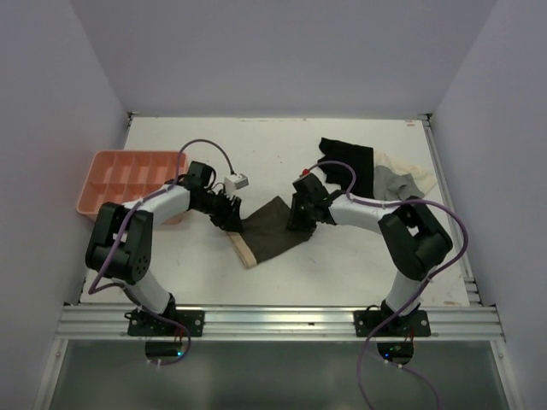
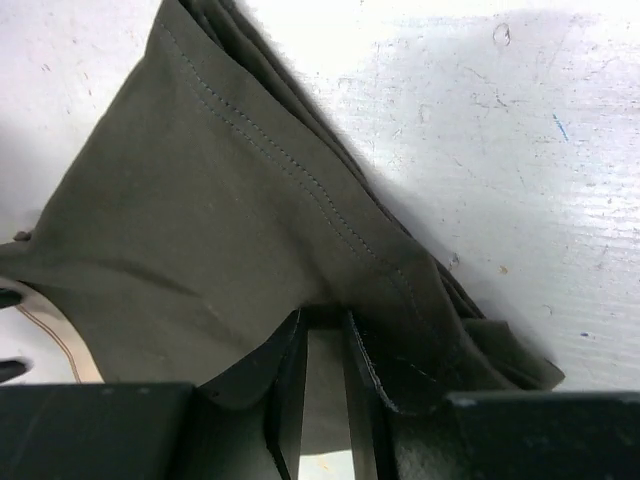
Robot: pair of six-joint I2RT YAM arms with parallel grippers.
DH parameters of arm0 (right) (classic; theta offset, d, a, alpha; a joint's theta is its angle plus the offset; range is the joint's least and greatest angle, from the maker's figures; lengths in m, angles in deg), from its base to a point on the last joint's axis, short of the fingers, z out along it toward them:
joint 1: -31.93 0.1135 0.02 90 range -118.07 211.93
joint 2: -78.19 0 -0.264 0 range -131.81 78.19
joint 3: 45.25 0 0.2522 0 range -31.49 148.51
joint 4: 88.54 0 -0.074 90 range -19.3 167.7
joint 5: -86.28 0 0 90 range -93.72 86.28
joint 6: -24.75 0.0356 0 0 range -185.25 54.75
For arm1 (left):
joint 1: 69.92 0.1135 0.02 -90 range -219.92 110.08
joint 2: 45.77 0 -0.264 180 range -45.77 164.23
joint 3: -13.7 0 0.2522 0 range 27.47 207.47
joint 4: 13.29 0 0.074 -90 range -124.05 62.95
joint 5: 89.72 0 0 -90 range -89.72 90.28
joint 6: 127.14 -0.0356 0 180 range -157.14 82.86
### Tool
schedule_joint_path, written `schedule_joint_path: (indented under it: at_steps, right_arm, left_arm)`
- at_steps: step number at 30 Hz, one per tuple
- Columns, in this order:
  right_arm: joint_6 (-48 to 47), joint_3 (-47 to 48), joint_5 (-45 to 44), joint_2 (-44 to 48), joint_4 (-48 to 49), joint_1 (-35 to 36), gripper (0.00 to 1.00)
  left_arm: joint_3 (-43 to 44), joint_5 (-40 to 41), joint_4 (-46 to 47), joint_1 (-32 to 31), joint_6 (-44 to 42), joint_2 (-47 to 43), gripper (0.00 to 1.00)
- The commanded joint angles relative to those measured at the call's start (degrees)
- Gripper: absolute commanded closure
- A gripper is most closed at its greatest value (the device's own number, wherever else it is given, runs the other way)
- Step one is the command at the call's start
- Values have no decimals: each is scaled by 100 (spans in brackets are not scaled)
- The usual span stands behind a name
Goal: Roll the underwear
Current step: Fold the underwear
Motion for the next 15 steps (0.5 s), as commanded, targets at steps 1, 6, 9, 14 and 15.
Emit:
schedule_joint_path:
  at_steps: [1,6,9,14,15]
  right_arm:
    - [57,-317,-1,-97,235,-161,75]
    - [22,-353,34,-123,271,-390,75]
    - [-39,-291,104,-123,402,-434,75]
    - [-207,86,412,298,517,-434,70]
    - [-207,130,482,412,560,-434,69]
  left_arm:
    - [-36,241,561,-4,440,456,60]
    - [306,681,940,-4,766,853,62]
    - [596,525,879,4,671,818,54]
    - [676,101,572,4,336,-138,36]
    - [676,171,519,4,231,-288,34]
